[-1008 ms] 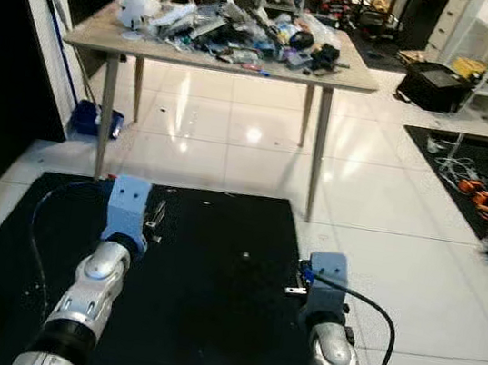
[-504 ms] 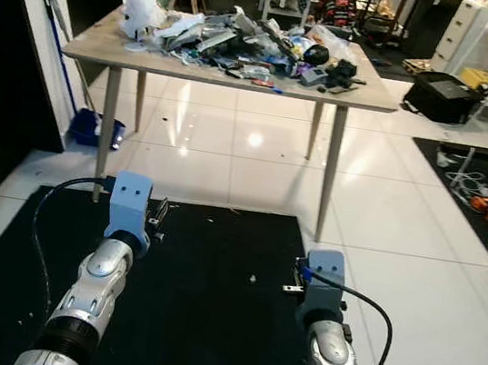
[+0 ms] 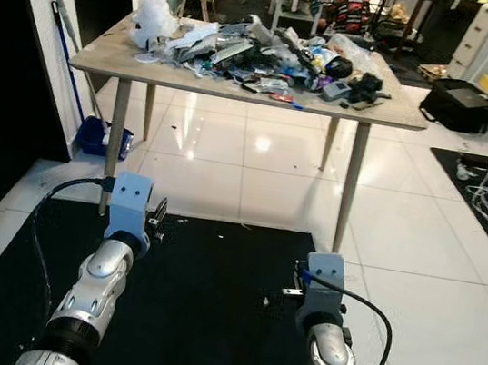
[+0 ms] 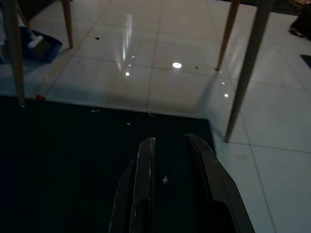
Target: Picking trash to rubbish bin
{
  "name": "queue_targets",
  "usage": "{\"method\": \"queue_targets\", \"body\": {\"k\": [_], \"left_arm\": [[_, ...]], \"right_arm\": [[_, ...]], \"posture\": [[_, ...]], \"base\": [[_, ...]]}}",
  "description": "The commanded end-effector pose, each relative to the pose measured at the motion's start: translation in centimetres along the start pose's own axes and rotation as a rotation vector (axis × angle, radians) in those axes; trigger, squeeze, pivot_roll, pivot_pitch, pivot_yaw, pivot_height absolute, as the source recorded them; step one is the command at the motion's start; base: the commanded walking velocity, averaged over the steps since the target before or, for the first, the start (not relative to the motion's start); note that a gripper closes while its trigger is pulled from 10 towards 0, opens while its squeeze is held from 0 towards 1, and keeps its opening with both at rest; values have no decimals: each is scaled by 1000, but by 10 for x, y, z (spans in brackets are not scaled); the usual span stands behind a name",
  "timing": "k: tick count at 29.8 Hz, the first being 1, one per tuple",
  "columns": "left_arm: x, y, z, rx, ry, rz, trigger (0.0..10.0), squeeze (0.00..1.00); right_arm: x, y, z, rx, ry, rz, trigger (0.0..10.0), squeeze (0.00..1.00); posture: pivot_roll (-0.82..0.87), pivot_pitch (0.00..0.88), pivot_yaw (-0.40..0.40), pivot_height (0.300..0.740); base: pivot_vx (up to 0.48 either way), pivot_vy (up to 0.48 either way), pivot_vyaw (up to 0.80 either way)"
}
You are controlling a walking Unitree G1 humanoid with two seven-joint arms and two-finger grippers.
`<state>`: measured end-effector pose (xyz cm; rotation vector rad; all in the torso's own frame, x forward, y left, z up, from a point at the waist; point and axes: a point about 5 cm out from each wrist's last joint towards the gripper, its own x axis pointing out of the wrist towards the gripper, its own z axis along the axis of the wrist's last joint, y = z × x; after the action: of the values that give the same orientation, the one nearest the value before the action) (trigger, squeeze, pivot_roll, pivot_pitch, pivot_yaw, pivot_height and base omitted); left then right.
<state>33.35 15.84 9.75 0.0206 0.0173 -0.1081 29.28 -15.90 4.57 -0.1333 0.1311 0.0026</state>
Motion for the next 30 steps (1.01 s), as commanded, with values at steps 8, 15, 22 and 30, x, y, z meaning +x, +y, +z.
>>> {"method": "queue_targets", "body": {"k": [8,15,22,30], "left_arm": [[-2,1,-2,9,13,-5,10000,0],[-2,0,-3,9,15,-5,10000,0],[-3,-1,-4,7,20,-6,10000,0],[-3,-1,-5,3,24,-4,10000,0]], "right_arm": [[-2,-4,1,-8,-5,-14,10000,0],[-2,-6,0,12,6,-23,10000,0],[-3,-8,1,-2,4,-34,10000,0],[-2,-8,4,-11,-11,-32,10000,0]], "posture": [[-36,44,40,740],[-36,48,41,740],[-43,65,42,740],[-49,71,42,740]], "base": [[398,0,0],[393,0,-325],[386,0,-229],[383,0,0]]}}
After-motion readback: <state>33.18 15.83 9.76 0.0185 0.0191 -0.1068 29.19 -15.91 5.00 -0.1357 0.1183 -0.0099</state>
